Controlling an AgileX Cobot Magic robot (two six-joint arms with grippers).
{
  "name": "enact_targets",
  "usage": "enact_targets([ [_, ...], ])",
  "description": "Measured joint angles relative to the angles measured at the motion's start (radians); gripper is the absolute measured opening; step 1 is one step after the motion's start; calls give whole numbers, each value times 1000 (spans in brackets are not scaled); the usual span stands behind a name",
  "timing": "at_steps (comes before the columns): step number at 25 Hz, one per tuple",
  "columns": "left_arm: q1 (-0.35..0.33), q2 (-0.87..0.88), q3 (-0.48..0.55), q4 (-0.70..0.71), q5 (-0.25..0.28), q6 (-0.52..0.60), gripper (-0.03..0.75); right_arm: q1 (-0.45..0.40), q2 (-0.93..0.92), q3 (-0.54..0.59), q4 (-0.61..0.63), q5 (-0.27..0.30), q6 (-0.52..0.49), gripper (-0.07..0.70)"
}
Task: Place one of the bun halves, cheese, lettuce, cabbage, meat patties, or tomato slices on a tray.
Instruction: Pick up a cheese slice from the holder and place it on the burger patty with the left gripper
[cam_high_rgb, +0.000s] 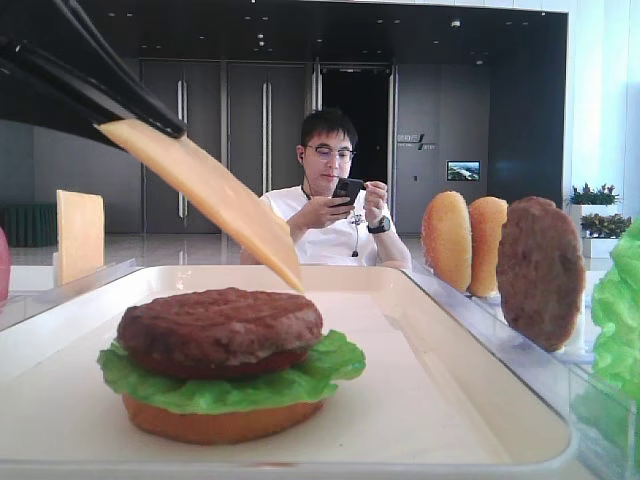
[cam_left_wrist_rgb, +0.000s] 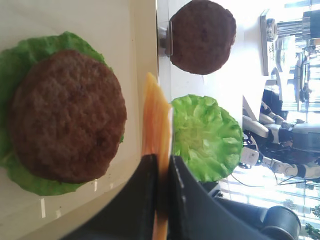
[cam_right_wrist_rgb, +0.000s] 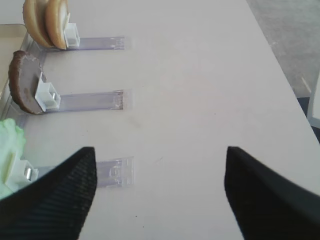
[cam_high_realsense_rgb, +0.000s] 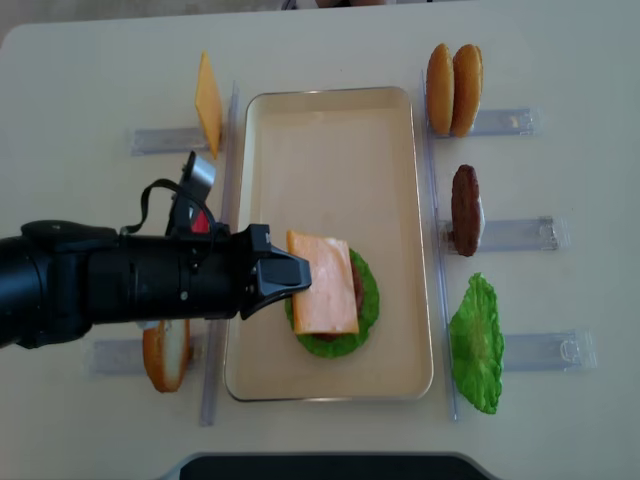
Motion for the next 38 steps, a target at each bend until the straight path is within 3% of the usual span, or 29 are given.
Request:
enact_targets([
  [15, 0, 64, 0, -22, -44, 75, 31, 0, 0, 0, 0, 0, 0, 535],
  [18, 0, 85, 0, -35, -30, 115, 31, 0, 0, 0, 0, 0, 0, 535],
  [24, 0, 92, -15, -37, 55, 137, 31, 0, 0, 0, 0, 0, 0, 535],
  [32, 0, 87, -23, -37, -9, 139, 31, 0, 0, 0, 0, 0, 0, 535],
  [38, 0, 121, -52, -37, 12, 155, 31, 0, 0, 0, 0, 0, 0, 535],
])
